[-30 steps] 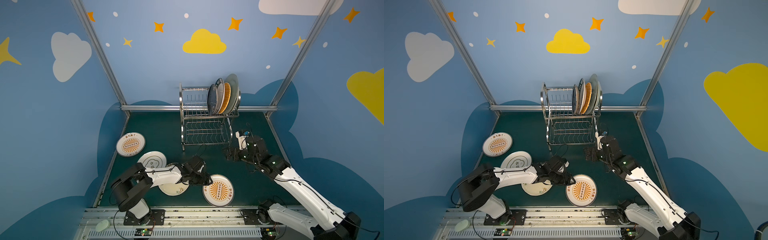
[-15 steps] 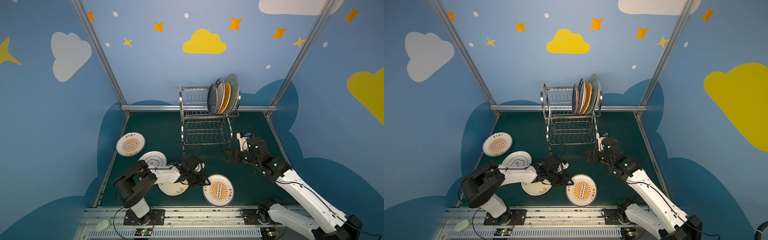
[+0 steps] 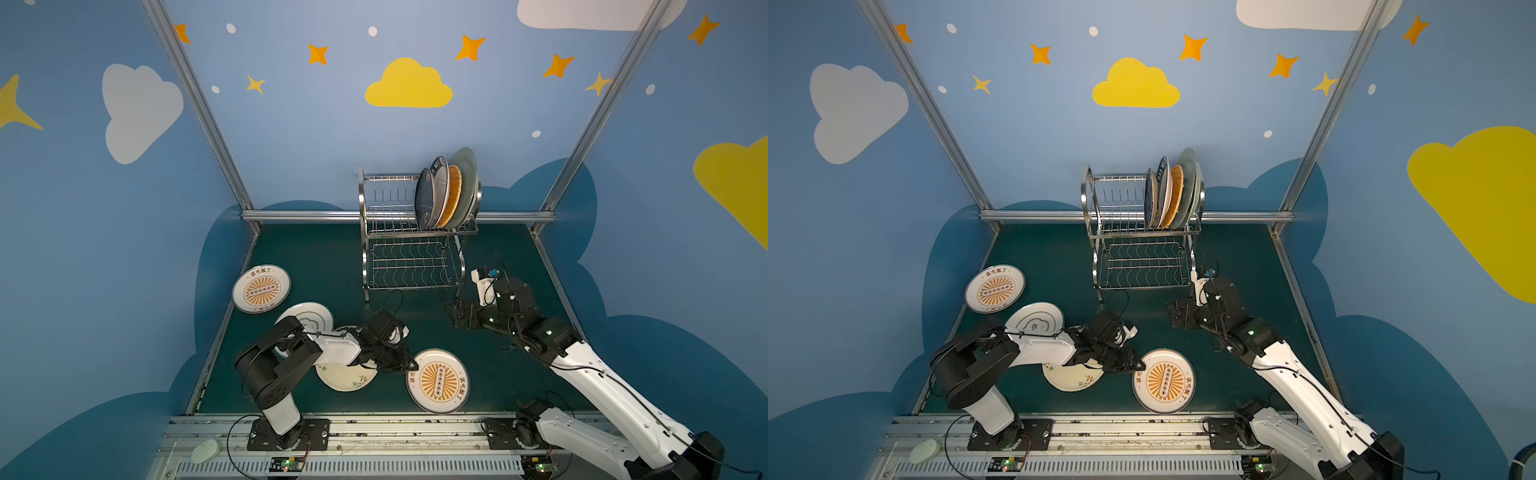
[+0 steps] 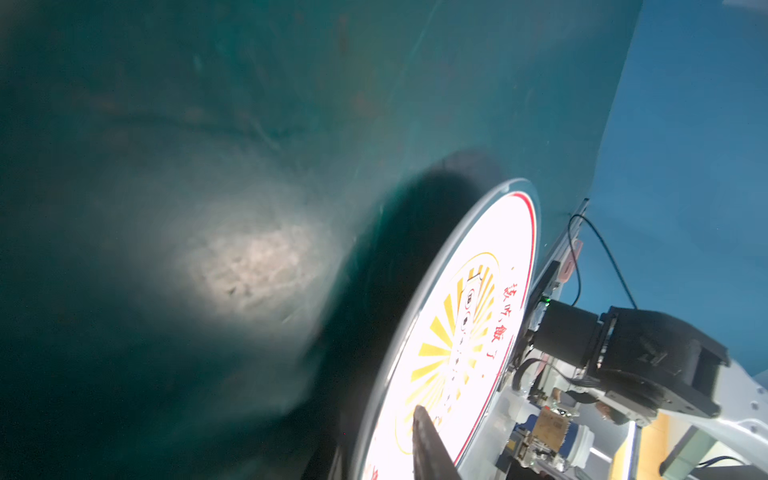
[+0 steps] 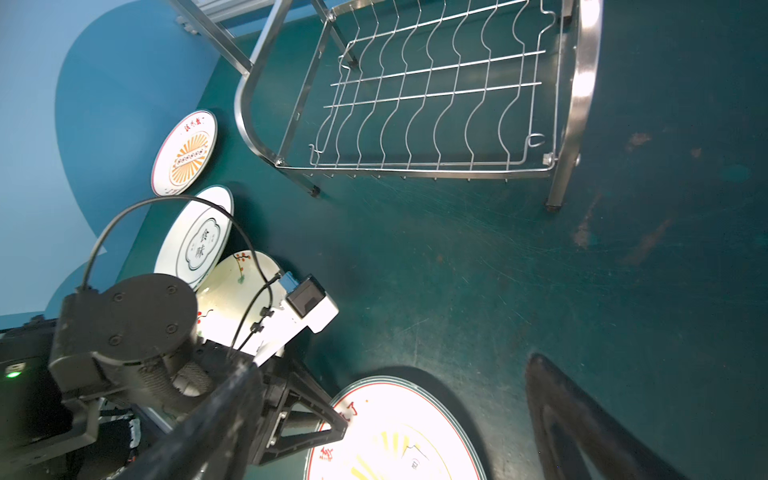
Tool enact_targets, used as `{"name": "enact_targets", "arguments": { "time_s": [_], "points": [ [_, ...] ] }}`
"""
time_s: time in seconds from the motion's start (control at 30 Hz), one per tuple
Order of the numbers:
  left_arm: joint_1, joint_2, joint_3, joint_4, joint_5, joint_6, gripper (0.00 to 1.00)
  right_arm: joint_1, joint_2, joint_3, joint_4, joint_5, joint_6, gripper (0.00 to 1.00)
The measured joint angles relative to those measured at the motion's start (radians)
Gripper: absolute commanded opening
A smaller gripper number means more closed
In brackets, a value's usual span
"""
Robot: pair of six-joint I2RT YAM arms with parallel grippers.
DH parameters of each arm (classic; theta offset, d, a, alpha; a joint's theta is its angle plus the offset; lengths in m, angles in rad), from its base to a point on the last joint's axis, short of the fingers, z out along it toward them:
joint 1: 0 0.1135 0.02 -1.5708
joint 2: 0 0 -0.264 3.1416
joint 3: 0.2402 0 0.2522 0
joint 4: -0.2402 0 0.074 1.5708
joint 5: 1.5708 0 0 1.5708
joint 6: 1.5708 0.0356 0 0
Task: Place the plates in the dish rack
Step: 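Grip the sunburst plate's rim with the left gripper and tilt it upright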
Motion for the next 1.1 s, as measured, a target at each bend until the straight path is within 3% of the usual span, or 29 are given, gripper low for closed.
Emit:
{"name": "enact_targets", "arguments": {
  "time_s": [0.13,0.37,0.73,1.1],
  "points": [
    [0.001,0.015,-0.003,0.027,0.01,-0.003,0.21,-0.002,0.001,-0.006,0.01,-0.013,0.001,0.96],
    [0.006,0.032,-0.012,0.069,0.028,-0.003,0.04,-0.005,0.003,-0.01,0.023,-0.028,0.006,0.96],
    [0.042,0.02,-0.008,0.153,-0.026,-0.126,0.04,-0.036,0.006,-0.005,0.016,-0.025,0.003,0.96],
    [0.149,-0.248,-0.001,0.115,-0.184,-0.287,0.04,-0.087,-0.071,0.053,-0.05,-0.001,0.033,0.96]
  ]
}}
